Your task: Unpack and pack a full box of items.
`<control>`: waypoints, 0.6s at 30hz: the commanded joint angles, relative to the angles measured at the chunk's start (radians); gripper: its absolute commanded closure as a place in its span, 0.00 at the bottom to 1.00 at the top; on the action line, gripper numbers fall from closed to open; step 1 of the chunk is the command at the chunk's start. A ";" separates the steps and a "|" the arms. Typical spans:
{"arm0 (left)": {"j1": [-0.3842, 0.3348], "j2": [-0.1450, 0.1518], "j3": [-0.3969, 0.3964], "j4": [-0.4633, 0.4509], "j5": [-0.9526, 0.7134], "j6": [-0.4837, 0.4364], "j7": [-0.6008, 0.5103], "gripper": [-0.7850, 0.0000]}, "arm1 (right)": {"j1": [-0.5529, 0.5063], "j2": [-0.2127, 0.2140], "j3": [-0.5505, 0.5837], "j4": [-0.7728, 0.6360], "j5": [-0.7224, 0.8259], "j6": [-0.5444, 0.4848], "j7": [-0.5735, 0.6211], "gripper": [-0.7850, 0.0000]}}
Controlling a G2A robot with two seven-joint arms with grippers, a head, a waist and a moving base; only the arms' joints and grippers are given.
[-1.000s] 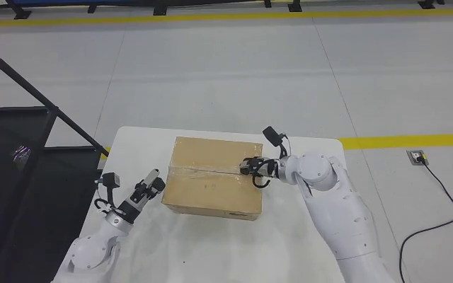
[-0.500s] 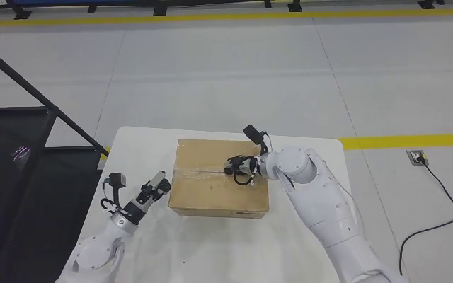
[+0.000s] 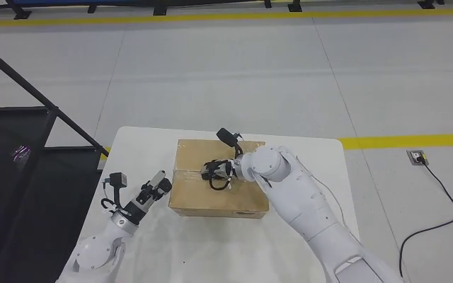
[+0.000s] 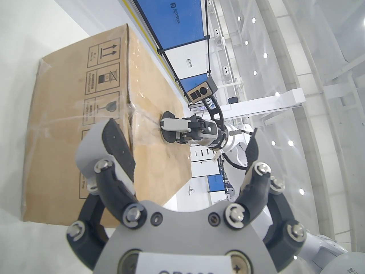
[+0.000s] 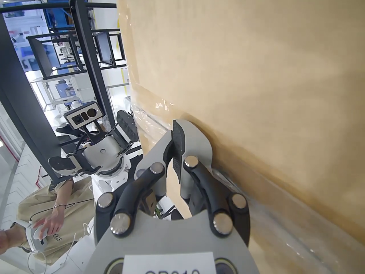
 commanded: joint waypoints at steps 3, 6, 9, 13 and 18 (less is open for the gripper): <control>0.000 0.000 0.000 0.000 -0.003 0.000 -0.002 0.00 | 0.025 -0.026 -0.034 0.047 0.033 -0.019 -0.012 1.00; 0.000 0.000 0.000 -0.001 -0.006 0.000 -0.004 0.00 | 0.040 -0.045 -0.055 0.083 0.061 -0.047 -0.013 1.00; 0.001 0.000 -0.001 -0.002 -0.007 0.000 -0.005 0.00 | 0.053 -0.067 -0.082 0.113 0.074 -0.059 -0.030 1.00; 0.005 0.001 -0.006 -0.004 -0.010 -0.002 -0.006 0.00 | 0.064 -0.094 -0.106 0.154 0.099 -0.091 -0.068 1.00; 0.016 0.004 -0.036 -0.003 -0.028 -0.012 -0.001 0.00 | 0.083 -0.113 -0.113 0.207 0.118 -0.139 -0.080 1.00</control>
